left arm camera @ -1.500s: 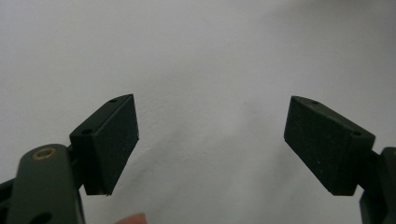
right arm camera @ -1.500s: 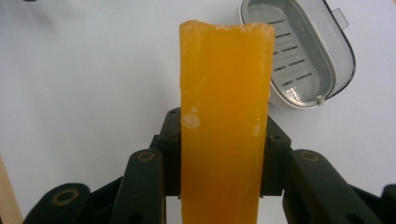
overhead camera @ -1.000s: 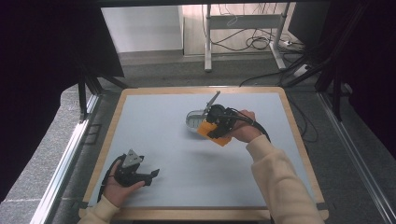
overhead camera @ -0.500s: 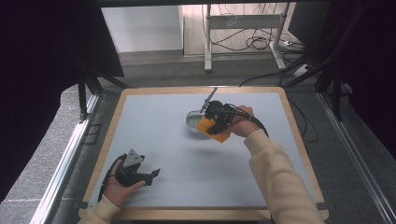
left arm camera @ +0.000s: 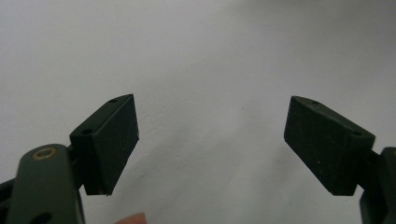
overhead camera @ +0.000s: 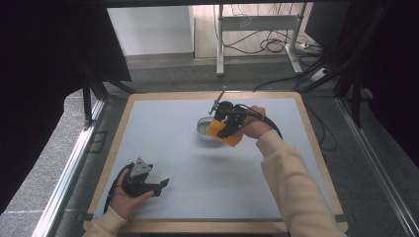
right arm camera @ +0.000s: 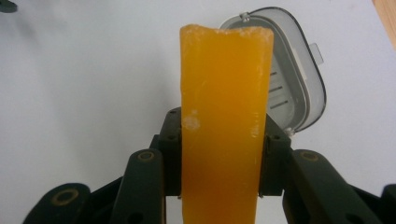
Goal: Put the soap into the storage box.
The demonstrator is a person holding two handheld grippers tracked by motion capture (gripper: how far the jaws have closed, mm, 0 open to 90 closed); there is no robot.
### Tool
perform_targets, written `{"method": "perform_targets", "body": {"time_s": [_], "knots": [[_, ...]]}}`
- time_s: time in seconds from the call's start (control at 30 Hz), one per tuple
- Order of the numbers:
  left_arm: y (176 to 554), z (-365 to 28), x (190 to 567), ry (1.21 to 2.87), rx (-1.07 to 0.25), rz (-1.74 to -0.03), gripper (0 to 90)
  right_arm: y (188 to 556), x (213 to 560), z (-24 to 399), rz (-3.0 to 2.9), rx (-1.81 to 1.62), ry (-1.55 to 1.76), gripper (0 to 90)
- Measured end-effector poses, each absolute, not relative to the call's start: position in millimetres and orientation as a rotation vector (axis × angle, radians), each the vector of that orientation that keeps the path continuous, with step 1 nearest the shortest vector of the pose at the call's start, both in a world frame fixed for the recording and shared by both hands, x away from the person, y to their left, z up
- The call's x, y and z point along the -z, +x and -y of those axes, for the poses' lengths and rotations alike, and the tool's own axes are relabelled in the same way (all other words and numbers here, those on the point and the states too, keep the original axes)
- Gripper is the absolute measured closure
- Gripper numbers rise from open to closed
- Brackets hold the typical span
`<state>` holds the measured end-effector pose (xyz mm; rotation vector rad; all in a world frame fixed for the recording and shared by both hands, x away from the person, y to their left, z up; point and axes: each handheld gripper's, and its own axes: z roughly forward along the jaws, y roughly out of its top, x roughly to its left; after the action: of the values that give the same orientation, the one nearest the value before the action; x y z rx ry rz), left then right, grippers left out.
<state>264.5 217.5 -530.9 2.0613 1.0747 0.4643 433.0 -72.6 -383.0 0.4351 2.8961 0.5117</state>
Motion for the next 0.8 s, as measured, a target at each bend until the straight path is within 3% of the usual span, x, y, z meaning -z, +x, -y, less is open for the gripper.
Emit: {"method": "perform_targets", "body": {"time_s": [0.8], "knots": [[264.6,-220.0,529.8,2.063,-0.468,-1.071,18.2,461.3,383.5,57.1,-2.896,-0.421,0.389,61.4]]}}
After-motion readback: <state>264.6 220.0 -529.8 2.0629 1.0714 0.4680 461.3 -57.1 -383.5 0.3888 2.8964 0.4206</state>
